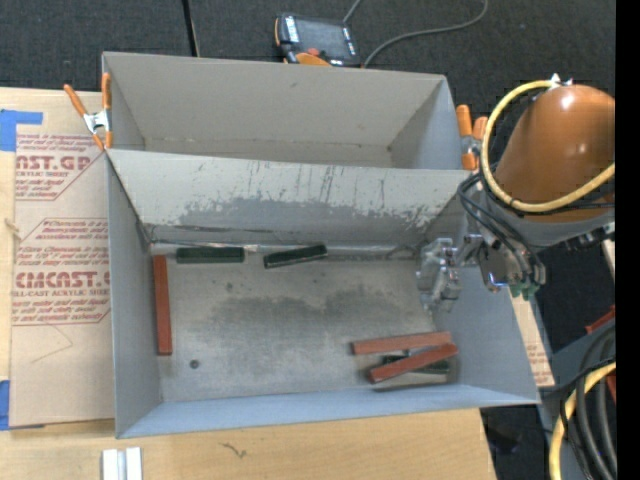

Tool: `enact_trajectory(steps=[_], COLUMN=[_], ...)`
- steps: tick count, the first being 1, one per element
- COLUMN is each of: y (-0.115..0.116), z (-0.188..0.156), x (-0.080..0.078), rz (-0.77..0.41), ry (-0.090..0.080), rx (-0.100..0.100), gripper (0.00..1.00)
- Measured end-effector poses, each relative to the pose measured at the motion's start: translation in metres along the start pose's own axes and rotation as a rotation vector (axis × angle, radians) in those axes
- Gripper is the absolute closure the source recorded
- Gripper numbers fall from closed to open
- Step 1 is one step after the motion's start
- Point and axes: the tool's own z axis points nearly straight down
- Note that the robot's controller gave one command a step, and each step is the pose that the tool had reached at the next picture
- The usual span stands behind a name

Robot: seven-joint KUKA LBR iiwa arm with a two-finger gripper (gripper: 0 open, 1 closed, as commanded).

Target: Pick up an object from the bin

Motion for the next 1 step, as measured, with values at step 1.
enact_trajectory(steps=[1], y=[0.0022], z=[0.0045], x=[0.0009], rz=[-0.003], ry=[0.006], rx=[-0.003], gripper=[0.00])
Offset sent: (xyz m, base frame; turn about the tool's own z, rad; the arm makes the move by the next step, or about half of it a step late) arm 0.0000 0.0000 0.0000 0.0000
